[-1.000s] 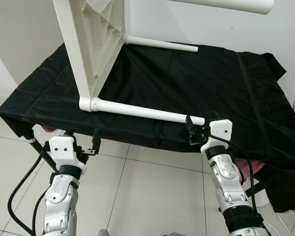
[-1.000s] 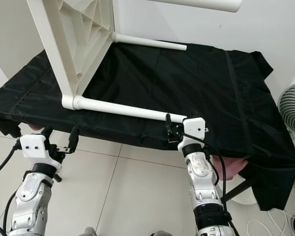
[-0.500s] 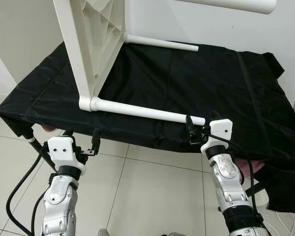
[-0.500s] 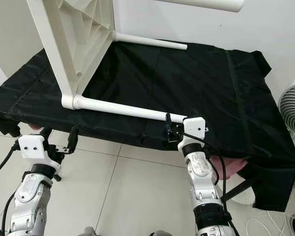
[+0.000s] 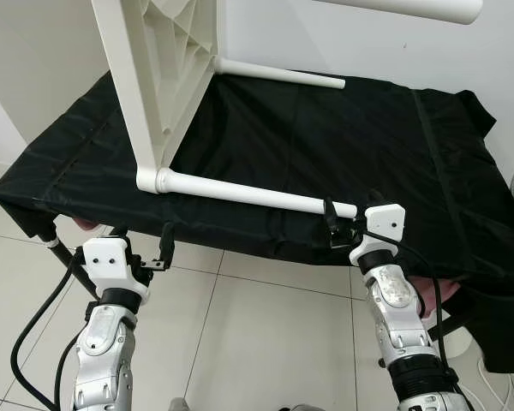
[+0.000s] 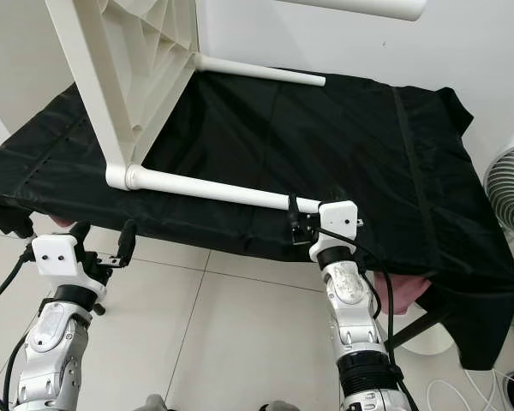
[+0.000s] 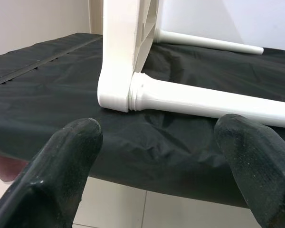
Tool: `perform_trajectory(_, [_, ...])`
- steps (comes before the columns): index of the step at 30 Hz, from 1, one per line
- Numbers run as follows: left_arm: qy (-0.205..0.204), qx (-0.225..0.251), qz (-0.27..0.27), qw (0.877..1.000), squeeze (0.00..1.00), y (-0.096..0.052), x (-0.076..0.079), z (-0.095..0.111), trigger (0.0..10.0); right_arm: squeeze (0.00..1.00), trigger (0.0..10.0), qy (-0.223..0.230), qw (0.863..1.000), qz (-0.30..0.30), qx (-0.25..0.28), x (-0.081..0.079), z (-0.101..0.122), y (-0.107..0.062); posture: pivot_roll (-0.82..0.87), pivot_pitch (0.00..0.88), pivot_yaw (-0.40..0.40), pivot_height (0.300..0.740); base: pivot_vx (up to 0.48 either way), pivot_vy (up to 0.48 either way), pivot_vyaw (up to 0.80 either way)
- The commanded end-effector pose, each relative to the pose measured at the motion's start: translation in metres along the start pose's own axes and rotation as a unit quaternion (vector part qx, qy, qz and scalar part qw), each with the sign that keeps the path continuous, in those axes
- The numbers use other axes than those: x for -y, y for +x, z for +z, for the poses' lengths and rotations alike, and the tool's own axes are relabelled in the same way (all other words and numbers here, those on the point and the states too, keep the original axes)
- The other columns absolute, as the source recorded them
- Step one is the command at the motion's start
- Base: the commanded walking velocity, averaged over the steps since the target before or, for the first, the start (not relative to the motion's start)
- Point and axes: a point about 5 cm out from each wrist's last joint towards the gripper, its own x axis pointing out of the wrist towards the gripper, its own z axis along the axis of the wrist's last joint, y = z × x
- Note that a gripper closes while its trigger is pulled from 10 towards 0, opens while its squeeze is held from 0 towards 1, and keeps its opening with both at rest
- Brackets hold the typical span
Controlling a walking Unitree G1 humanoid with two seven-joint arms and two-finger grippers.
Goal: Building children table
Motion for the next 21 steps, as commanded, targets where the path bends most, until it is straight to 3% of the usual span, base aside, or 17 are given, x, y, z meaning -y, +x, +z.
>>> perform_trajectory(1, [-0.001,0.001,0.027,1.000,0.00,0.0014,-0.0019,0.0016,10.0,0.00,10.0,-0.002,1.000,0.002,-0.007,-0.0005,-0.0019,0.0008,-0.03,0.053,0.001,0.740,0.000,0.000,0.00])
perform_trajectory(21, [-0.007,0.005,0.025,1.000,0.00,0.0005,-0.0019,0.0033,10.0,0.00,10.0,-0.006,1.000,0.005,-0.008,-0.0017,-0.0025,0.0000,-0.02,0.059,-0.002,0.740,0.000,0.000,0.00])
